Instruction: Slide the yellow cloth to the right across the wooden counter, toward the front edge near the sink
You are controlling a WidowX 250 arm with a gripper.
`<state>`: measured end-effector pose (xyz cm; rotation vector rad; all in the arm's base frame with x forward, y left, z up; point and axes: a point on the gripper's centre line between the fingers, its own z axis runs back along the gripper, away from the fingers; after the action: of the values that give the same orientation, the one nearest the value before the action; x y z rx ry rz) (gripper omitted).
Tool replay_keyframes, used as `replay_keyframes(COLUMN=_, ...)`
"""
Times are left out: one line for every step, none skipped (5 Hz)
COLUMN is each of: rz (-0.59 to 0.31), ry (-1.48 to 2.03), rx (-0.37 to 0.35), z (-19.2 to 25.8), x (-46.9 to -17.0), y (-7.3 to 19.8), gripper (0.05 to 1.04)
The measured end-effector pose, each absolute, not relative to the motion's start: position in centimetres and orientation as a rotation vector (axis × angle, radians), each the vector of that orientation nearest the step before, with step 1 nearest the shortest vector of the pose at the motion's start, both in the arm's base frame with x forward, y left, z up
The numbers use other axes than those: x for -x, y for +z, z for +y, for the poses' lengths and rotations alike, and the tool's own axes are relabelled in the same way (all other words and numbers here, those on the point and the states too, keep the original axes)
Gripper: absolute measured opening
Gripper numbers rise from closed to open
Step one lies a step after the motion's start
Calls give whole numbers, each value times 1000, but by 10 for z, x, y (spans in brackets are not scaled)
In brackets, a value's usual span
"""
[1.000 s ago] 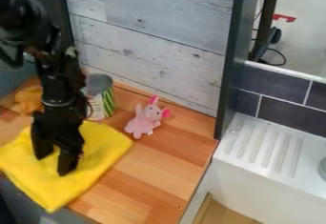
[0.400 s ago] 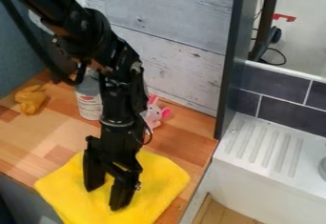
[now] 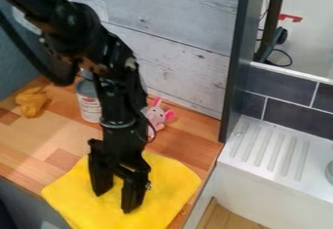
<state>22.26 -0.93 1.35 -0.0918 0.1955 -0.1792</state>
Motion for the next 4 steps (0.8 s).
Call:
replay_keyframes(rz=111, ry=-104, rx=77, z=3, x=-229, y=41, gripper=1000)
replay_keyframes(rz=36, ry=-45, rx=71, z=8, x=-225, y=80, gripper=1000)
replay_keyframes(rz=27, ry=-15, rx=51, z=16, x=-213, y=100, gripper=1000)
replay_keyframes(rz=51, ry=-24, rx=56, z=23, x=-204, y=107, gripper=1000)
